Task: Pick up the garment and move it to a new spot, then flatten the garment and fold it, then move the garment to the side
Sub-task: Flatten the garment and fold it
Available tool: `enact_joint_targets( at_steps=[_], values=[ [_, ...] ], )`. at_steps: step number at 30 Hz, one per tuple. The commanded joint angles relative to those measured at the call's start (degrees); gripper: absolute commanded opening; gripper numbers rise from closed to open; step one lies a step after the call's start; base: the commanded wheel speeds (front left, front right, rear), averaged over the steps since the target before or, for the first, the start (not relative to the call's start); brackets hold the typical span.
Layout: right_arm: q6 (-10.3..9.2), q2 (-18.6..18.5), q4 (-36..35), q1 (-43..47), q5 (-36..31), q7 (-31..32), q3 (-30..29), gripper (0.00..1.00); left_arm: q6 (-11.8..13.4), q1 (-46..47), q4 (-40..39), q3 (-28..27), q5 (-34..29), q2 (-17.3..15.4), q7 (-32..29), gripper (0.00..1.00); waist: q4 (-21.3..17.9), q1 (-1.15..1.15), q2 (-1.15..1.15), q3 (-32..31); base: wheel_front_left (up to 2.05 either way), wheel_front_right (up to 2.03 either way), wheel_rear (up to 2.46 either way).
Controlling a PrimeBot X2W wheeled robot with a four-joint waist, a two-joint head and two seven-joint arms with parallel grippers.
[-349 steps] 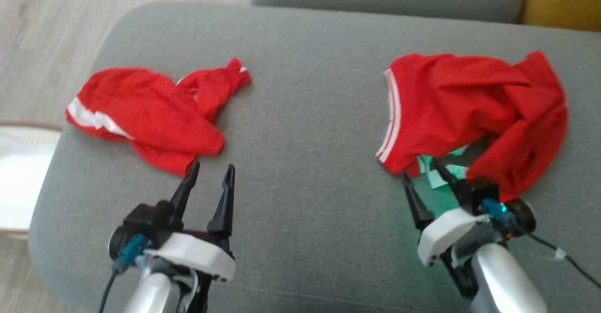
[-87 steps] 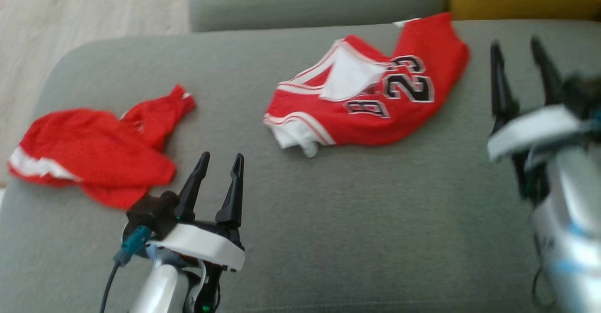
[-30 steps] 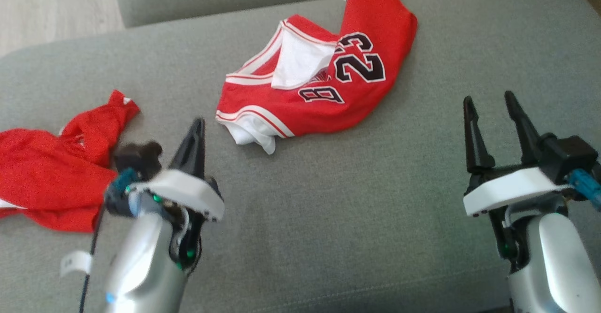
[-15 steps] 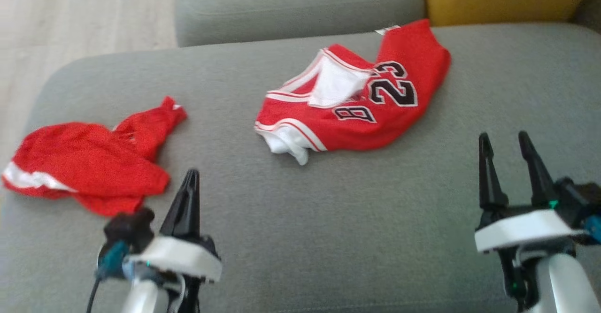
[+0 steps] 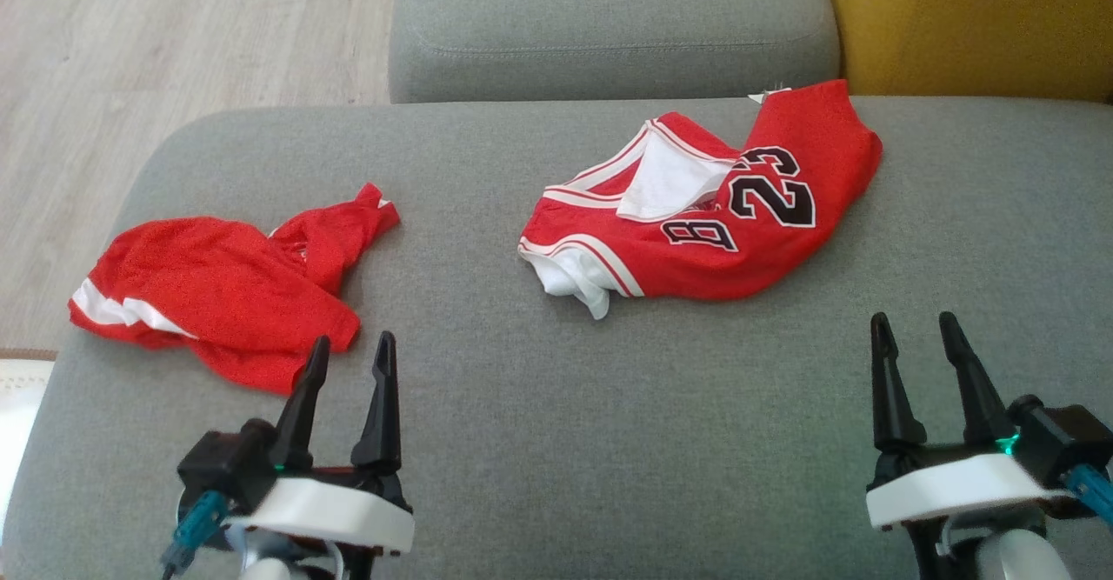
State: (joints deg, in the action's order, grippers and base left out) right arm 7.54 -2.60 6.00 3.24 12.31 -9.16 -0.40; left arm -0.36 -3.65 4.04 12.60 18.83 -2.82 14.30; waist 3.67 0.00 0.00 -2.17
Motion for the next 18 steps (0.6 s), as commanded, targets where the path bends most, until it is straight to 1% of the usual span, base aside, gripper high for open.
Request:
enact_joint_targets(
  at_steps=[1,5,8,13,14,18],
  values=[
    [-0.05,-0.29,-1.61,-1.43,0.33,-0.85,1.68,1.0,0.42,1.7,-2.08,-1.29,0.06,-0.07,0.7,1.0,-0.14,0.0,0.0,0.1,0.0,0.0,0.0],
    [-0.05,-0.29,-1.63,-1.86,0.32,-0.89,2.08,1.0,0.29,2.11,-1.9,-1.04,0.1,-0.07,0.7,1.0,-0.62,0.0,0.0,0.59,0.0,0.0,0.0],
    [-0.05,-0.29,-1.9,-2.33,0.11,-0.62,2.16,1.0,-0.21,2.79,-0.36,-0.27,0.5,-0.07,0.7,1.0,-1.52,0.0,0.0,1.53,0.0,0.0,0.0],
    [-0.05,-0.28,-3.05,-3.91,-0.55,-0.01,2.78,1.0,-2.17,7.01,6.78,2.86,0.59,-0.06,0.7,1.0,-4.15,0.0,0.0,5.71,0.0,0.0,0.0],
    [-0.05,-0.28,-3.05,-3.91,-0.55,-0.01,2.78,1.0,-2.17,7.01,6.78,2.86,0.59,-0.06,0.7,1.0,-4.15,0.0,0.0,5.71,0.0,0.0,0.0],
    [-0.05,-0.28,-4.06,-5.66,-0.98,0.25,3.35,1.0,-3.1,13.16,13.97,5.25,1.15,-0.06,-0.71,1.0,-6.49,0.0,0.0,9.81,0.0,0.0,0.0]
  ],
)
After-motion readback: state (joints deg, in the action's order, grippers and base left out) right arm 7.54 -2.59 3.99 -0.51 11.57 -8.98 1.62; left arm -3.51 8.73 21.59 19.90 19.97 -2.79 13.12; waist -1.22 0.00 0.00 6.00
